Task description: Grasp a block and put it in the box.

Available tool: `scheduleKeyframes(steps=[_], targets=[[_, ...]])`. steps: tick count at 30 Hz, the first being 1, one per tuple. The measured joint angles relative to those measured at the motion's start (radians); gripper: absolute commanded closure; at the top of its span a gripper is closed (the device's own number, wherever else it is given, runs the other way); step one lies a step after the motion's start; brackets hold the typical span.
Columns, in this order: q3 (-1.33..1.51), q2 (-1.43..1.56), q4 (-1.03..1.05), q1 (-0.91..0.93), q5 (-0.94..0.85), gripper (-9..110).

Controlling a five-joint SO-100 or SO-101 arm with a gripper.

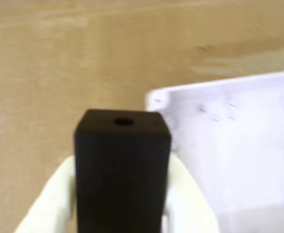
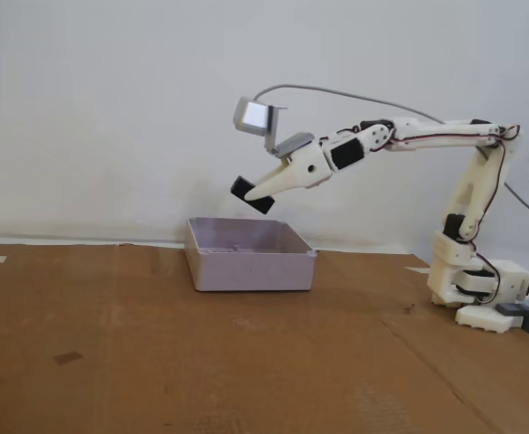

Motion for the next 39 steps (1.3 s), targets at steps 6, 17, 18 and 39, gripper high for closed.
scheduleKeyframes(steps=[6,17,18,39], targets=[[0.055,0.031,0.0,0.107,0.0,95],[0.17,0.032,0.0,0.255,0.0,95],[0.184,0.032,0.0,0.261,0.0,95],[0.224,-0.075,-0.048,0.296,0.0,95]])
